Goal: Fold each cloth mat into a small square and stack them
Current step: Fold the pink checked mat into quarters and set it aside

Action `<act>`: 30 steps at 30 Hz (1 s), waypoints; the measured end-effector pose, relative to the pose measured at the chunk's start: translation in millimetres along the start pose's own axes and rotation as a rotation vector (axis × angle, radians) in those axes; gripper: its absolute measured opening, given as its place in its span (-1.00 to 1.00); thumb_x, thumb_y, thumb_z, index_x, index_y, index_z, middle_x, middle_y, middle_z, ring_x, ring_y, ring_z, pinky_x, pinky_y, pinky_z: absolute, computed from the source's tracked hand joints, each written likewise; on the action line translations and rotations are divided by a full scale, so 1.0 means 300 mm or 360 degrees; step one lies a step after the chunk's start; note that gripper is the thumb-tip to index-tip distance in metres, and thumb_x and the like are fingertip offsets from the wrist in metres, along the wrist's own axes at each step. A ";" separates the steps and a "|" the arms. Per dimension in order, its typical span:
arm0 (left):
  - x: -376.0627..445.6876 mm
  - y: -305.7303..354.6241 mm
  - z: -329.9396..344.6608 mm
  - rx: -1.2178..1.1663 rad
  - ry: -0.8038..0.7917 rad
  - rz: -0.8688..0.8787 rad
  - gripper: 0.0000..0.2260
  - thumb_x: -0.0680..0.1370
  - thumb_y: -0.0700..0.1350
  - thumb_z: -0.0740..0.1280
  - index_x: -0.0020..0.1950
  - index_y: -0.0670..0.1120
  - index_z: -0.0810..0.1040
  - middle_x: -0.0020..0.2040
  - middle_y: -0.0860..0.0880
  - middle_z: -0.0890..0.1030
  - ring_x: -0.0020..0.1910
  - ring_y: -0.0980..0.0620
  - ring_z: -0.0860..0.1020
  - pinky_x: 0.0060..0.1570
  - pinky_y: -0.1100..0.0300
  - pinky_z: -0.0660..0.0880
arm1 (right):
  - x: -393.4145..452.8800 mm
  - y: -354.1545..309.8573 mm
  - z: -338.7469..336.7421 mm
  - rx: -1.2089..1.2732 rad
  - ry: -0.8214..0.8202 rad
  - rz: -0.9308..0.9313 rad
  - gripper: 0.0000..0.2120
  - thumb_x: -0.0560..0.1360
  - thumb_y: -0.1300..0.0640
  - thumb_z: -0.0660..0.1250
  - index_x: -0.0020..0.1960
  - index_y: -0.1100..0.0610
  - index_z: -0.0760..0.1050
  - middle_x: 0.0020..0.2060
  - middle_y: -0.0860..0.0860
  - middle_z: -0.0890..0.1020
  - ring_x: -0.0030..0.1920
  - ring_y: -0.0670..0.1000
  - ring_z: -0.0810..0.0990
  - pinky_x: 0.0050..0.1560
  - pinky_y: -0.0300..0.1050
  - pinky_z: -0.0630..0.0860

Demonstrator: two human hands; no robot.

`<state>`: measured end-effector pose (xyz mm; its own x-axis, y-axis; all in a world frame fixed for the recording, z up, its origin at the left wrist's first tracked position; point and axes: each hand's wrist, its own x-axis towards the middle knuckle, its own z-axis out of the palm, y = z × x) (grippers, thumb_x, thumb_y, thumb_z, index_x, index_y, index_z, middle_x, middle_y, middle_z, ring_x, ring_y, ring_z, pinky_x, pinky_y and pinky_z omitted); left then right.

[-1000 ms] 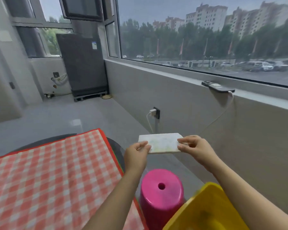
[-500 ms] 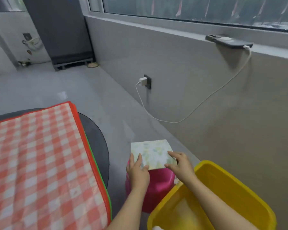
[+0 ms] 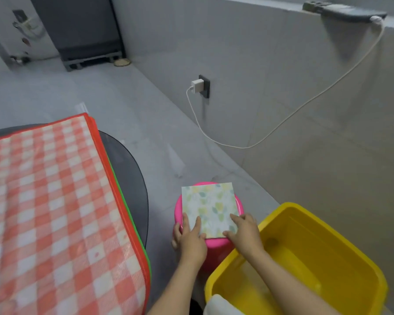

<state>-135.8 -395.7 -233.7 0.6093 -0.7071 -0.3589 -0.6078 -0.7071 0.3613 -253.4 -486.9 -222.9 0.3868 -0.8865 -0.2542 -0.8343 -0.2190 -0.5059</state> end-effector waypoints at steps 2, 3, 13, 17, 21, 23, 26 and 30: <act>-0.005 0.012 -0.019 -0.0028 -0.0066 -0.0023 -0.54 0.63 0.04 0.06 0.52 0.20 0.04 0.56 0.03 -0.18 0.52 -0.12 -0.15 0.44 -0.08 -0.05 | -0.010 0.000 -0.005 -0.0130 0.0046 -0.0004 -0.42 0.47 -0.11 0.34 0.43 0.00 0.30 0.27 0.01 0.40 0.29 0.03 0.27 0.29 -0.16 0.27; -0.013 0.024 -0.034 -0.0064 -0.0075 -0.0022 -0.54 0.63 0.05 0.05 0.52 0.19 0.03 0.56 0.02 -0.19 0.52 -0.13 -0.19 0.45 -0.08 -0.09 | -0.017 -0.003 -0.013 -0.0153 0.0057 -0.0011 -0.42 0.46 -0.13 0.33 0.43 -0.02 0.30 0.28 0.00 0.40 0.29 0.03 0.27 0.29 -0.16 0.26; -0.232 0.182 -0.430 -0.1086 0.0410 0.0321 -0.59 0.63 -0.11 0.09 0.50 -0.03 0.21 0.52 -0.02 0.16 0.49 0.03 0.16 0.40 0.18 0.15 | -0.172 -0.305 -0.327 0.0478 0.0473 -0.0550 -0.58 0.43 0.01 0.42 0.28 -0.02 0.48 0.12 -0.09 0.55 0.19 -0.07 0.35 0.14 -0.26 0.26; -0.379 0.108 -0.678 -0.1068 0.0654 0.0563 -0.65 0.62 -0.07 0.11 0.41 -0.02 0.35 0.38 0.00 0.35 0.29 0.05 0.43 0.28 0.14 0.35 | -0.313 -0.498 -0.473 0.0505 0.0481 -0.0851 -0.62 0.41 0.02 0.44 0.22 -0.05 0.52 -0.06 -0.13 0.62 0.06 -0.08 0.56 0.07 -0.18 0.48; -0.540 -0.081 -0.871 -0.0764 0.0852 0.0731 -0.68 0.62 -0.04 0.12 0.37 -0.01 0.39 0.29 0.02 0.43 0.21 0.07 0.45 0.22 0.12 0.40 | -0.496 -0.693 -0.527 0.0408 0.0358 -0.1142 -0.61 0.41 0.03 0.44 0.22 -0.02 0.52 -0.04 -0.10 0.65 -0.01 -0.13 0.58 0.05 -0.22 0.49; -0.617 -0.201 -0.924 -0.0579 0.0895 0.0763 -0.68 0.62 -0.03 0.13 0.37 -0.01 0.40 0.30 0.02 0.43 0.23 0.06 0.45 0.24 0.08 0.38 | -0.582 -0.774 -0.503 0.0375 0.0300 -0.1260 -0.62 0.40 0.03 0.45 0.21 -0.01 0.54 -0.03 -0.08 0.66 -0.01 -0.12 0.58 0.05 -0.21 0.50; -0.728 -0.381 -0.960 -0.0383 0.0895 0.0707 -0.68 0.62 0.00 0.13 0.36 0.01 0.40 0.31 0.03 0.43 0.22 0.06 0.46 0.25 0.08 0.37 | -0.688 -0.863 -0.415 0.0305 0.0206 -0.1443 -0.63 0.40 -0.01 0.45 0.20 -0.04 0.54 -0.03 -0.12 0.65 -0.02 -0.16 0.58 0.01 -0.28 0.47; -0.858 -0.599 -0.947 -0.0212 0.0787 0.0598 -0.66 0.62 0.07 0.08 0.38 0.08 0.35 0.31 0.09 0.39 0.25 0.08 0.43 0.27 0.10 0.36 | -0.790 -0.935 -0.258 0.0189 -0.0025 -0.1601 -0.61 0.42 -0.05 0.42 0.23 -0.07 0.50 0.02 -0.14 0.64 0.00 -0.23 0.54 0.00 -0.33 0.45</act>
<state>-38.7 -86.1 38.3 0.5494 -0.7999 0.2415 -0.7767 -0.3823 0.5007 -141.4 -246.7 43.0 0.8946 -0.3073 0.3245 -0.0746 -0.8185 -0.5696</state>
